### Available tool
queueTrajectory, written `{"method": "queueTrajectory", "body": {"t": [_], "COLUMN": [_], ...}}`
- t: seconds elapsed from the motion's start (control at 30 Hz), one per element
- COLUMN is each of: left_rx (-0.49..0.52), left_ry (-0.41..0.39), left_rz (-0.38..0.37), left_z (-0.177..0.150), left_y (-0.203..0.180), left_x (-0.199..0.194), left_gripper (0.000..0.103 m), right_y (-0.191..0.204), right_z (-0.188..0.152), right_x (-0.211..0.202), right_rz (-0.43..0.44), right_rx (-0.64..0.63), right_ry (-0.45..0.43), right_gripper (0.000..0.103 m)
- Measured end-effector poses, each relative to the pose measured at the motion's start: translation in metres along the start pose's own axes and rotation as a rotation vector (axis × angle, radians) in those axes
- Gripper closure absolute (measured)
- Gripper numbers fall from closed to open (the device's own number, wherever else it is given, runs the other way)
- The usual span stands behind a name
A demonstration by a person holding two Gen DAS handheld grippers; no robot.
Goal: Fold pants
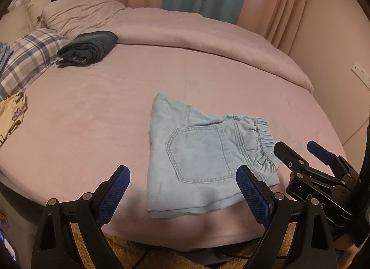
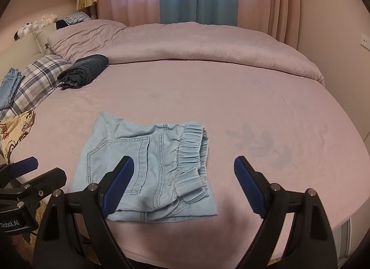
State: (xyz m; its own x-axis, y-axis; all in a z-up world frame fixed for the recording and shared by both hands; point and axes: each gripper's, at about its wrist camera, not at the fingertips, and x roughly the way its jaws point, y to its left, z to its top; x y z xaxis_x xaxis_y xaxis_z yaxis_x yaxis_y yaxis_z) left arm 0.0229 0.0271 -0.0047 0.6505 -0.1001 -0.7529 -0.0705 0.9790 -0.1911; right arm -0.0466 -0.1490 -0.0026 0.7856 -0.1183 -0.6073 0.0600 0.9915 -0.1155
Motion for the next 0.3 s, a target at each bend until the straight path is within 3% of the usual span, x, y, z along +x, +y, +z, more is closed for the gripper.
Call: {"method": "queueTrajectory", "body": {"t": [0.3], "left_rx": [-0.004], "left_ry": [-0.022], "left_rz": [-0.021], "left_z": [-0.0003], "left_y": [0.0007], "left_x": [-0.0055], "left_gripper": [0.010], "right_y": [0.0028], "right_z": [-0.0008], "right_x": [-0.0001], "right_rz": [-0.004], "right_rx": [-0.004], "right_ry": [0.001], "right_gripper": [0.014]}}
